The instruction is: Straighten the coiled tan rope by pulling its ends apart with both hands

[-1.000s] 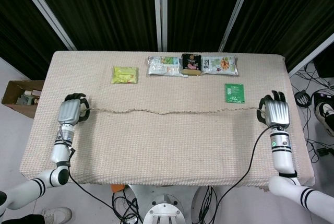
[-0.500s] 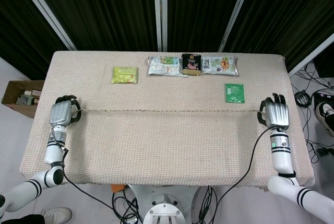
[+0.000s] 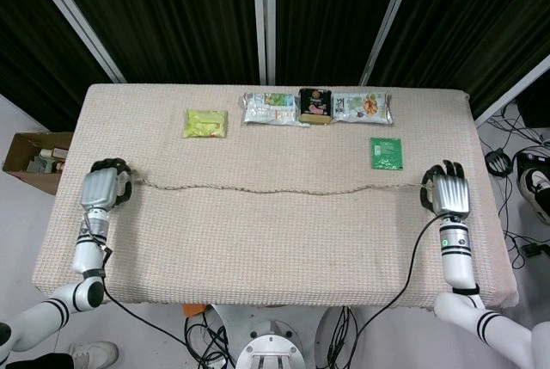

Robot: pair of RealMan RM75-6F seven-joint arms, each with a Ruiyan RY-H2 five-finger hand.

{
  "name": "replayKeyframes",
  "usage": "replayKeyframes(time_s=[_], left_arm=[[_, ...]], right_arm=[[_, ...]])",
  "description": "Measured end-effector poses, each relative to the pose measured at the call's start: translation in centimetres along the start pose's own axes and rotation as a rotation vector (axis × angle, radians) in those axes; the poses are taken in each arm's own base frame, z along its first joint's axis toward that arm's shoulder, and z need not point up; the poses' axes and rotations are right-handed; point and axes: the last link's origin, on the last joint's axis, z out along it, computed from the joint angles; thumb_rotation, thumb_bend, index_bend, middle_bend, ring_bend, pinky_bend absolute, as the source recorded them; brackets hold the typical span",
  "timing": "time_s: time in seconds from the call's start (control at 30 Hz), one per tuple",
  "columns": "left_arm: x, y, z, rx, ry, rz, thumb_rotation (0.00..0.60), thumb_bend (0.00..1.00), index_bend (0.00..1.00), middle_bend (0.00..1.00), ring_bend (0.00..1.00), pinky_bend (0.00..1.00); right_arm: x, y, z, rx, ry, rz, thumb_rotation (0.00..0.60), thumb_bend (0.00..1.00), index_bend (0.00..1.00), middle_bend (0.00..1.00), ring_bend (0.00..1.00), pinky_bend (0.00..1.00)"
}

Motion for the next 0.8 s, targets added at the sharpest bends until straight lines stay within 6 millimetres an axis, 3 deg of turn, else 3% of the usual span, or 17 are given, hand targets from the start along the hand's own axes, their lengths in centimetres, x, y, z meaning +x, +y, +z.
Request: replayKeyframes(time_s=[0.27, 0.47, 0.57, 0.67, 0.8], left_arm=[[1.4, -0.3, -0.9, -0.007, 0.058, -0.013, 0.600, 0.41, 0.30, 0.22, 0.13, 0.14], [3.3, -0.9, -2.8, -0.044, 0.099, -0.054, 0.600, 0.31, 0.30, 0.22, 0.13, 0.14], [4.8, -2.3, -4.0, -0.052, 0.129, -0.072, 0.600, 0.29, 0.30, 0.21, 0.13, 0.14], [6.4, -3.7, -6.1, -0.059, 0.168, -0.059, 0.600, 0.28, 0.31, 0.20, 0.13, 0.13], [8.3, -4.9, -10.6, -0.061, 0.231, -0.070, 0.600, 0.27, 0.31, 0.20, 0.13, 0.13]], right_arm=[[1.7, 1.1, -0.9, -0.009, 0.048, 0.063, 0.600, 0.35, 0.30, 0.28, 0.09, 0.12], [5.1, 3.4, -2.8, -0.004, 0.104, 0.091, 0.600, 0.35, 0.30, 0.26, 0.09, 0.12], [7.3, 5.2, -4.4, 0.018, 0.123, 0.082, 0.600, 0.35, 0.28, 0.25, 0.08, 0.12], [9.4, 7.2, -6.9, 0.036, 0.139, 0.079, 0.600, 0.36, 0.28, 0.24, 0.07, 0.12], [10.8, 9.0, -10.7, 0.051, 0.167, 0.127, 0.600, 0.36, 0.27, 0.24, 0.06, 0.12]])
